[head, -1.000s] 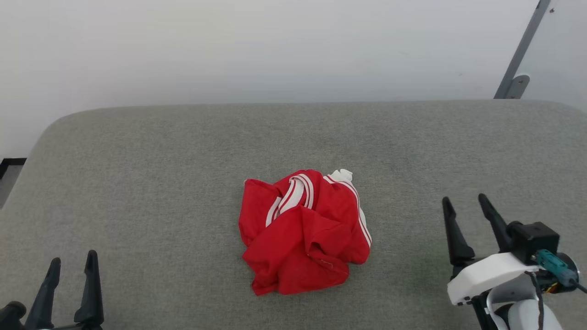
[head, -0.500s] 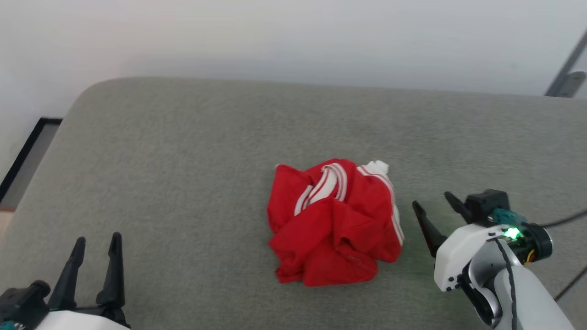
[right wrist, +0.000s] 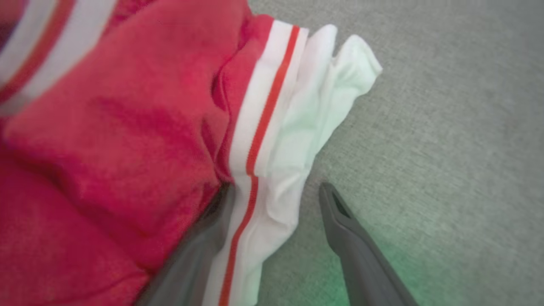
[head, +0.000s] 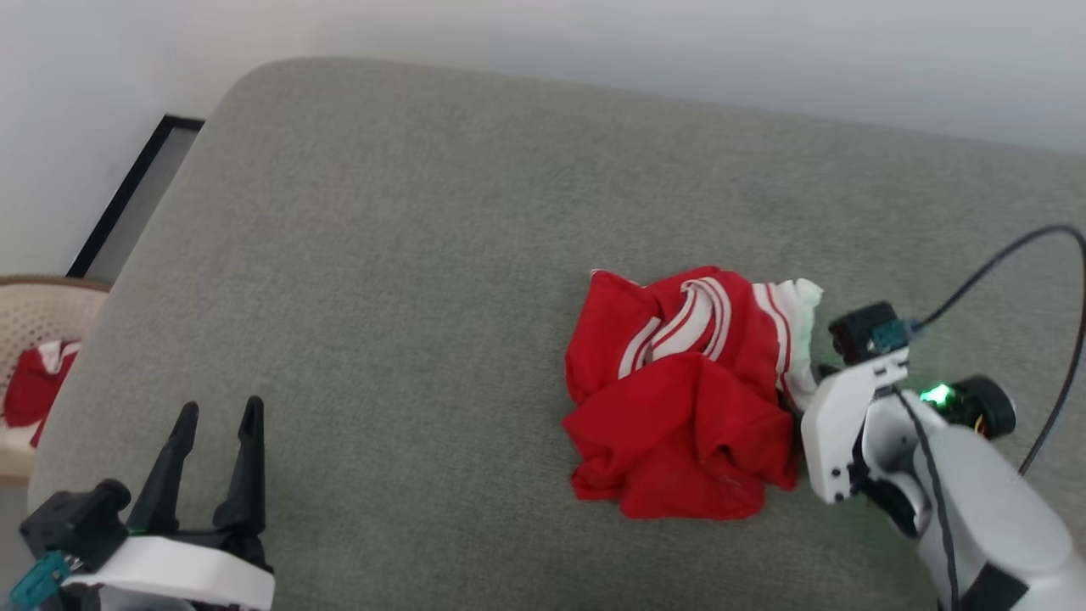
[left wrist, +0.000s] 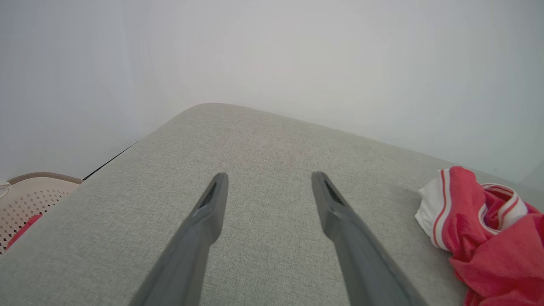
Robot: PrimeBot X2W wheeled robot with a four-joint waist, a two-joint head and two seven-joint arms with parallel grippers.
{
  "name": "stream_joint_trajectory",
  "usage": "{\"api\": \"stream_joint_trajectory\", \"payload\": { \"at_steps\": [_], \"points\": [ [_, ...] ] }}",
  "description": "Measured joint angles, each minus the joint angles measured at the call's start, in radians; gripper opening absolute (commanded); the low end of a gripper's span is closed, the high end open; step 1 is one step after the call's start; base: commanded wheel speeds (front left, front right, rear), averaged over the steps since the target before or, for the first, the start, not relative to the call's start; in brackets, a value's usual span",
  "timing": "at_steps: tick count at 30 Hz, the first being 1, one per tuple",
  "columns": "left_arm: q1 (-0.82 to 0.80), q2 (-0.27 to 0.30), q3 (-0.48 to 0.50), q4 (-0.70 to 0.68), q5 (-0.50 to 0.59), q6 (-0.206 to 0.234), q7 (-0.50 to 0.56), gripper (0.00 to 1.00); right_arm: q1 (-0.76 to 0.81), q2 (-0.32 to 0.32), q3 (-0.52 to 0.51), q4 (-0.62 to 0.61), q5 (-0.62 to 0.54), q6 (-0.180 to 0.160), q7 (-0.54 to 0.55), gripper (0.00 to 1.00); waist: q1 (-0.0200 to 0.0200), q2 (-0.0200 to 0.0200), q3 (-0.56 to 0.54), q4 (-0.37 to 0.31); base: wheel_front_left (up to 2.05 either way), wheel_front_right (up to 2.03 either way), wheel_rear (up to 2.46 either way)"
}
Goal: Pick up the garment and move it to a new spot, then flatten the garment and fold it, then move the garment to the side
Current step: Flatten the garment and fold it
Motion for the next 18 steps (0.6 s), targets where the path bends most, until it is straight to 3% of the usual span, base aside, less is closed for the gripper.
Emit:
{"api": "stream_joint_trajectory", "payload": {
  "at_steps": [2, 3, 4, 11, 18],
  "points": [
    [-0.013, -0.006, -0.002, 0.005, 0.003, -0.004, 0.000, 1.00, -0.030, -0.002, 0.009, 0.033, 0.020, 0.000, 0.023, 1.00, 0.0000, 0.0000, 0.014, 0.014, 0.00, 0.00, 0.00],
    [-0.017, -0.008, -0.002, 0.007, 0.005, -0.007, 0.000, 1.00, -0.046, -0.003, 0.015, 0.047, 0.022, 0.000, 0.031, 0.55, 0.0000, 0.0000, 0.020, 0.020, 0.00, 0.00, 0.00],
    [-0.019, -0.011, -0.001, 0.009, 0.006, -0.009, 0.000, 1.00, -0.061, -0.004, 0.020, 0.061, 0.023, 0.000, 0.034, 0.00, 0.0000, 0.0000, 0.025, 0.025, 0.00, 0.00, 0.00],
    [-0.031, -0.031, 0.015, 0.023, 0.024, -0.016, 0.000, 1.00, -0.101, -0.004, 0.002, 0.106, 0.058, 0.006, 0.015, 0.00, 0.0000, 0.0000, 0.031, 0.029, 0.00, 0.00, 0.00],
    [-0.029, -0.038, 0.041, 0.021, 0.034, -0.025, 0.000, 1.00, -0.068, -0.098, -0.107, 0.095, 0.065, 0.003, -0.011, 0.00, 0.0000, 0.0000, 0.017, -0.008, 0.00, 0.00, 0.00]
  ]
}}
